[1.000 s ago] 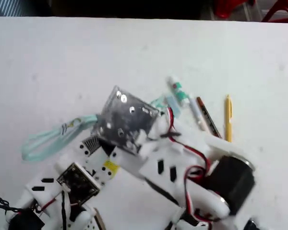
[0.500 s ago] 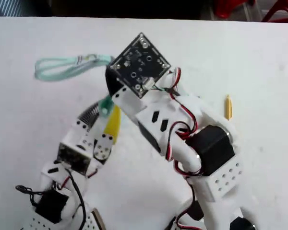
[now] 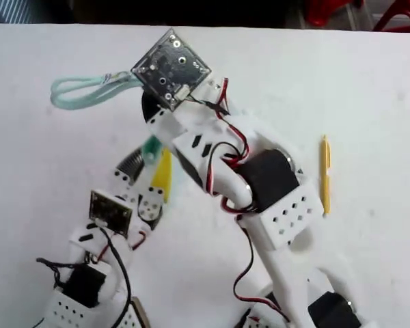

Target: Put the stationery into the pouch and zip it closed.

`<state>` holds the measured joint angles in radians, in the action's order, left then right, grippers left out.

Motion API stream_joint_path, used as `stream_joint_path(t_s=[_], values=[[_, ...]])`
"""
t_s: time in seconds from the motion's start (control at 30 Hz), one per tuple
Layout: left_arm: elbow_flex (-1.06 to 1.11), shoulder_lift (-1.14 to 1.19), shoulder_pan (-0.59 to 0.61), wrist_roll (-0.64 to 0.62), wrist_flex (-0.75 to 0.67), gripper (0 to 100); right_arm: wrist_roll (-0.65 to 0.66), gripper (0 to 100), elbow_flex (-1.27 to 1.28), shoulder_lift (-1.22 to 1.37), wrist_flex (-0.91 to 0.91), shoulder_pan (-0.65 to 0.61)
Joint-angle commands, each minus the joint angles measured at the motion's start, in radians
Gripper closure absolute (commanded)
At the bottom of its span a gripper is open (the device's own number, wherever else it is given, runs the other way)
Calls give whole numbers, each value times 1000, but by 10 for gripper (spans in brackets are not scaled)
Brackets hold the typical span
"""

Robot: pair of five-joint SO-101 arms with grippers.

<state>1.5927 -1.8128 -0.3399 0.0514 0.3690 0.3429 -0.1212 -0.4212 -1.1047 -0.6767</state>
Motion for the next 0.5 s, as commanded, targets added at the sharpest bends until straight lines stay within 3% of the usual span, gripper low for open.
stream_joint_path(t_s=[0.0, 0.1, 0.2, 0.47], values=[[-83, -4, -4, -14, 103, 973, 2, 981, -2, -1, 27, 16], [-164, -4, -35, -23, 242, 889, 2, 981, 11, 5, 27, 18], [-221, -4, -33, -152, 348, 812, 2, 981, 14, 15, 24, 18], [-216, -7, -35, -100, 351, 886, 2, 981, 14, 15, 22, 18]])
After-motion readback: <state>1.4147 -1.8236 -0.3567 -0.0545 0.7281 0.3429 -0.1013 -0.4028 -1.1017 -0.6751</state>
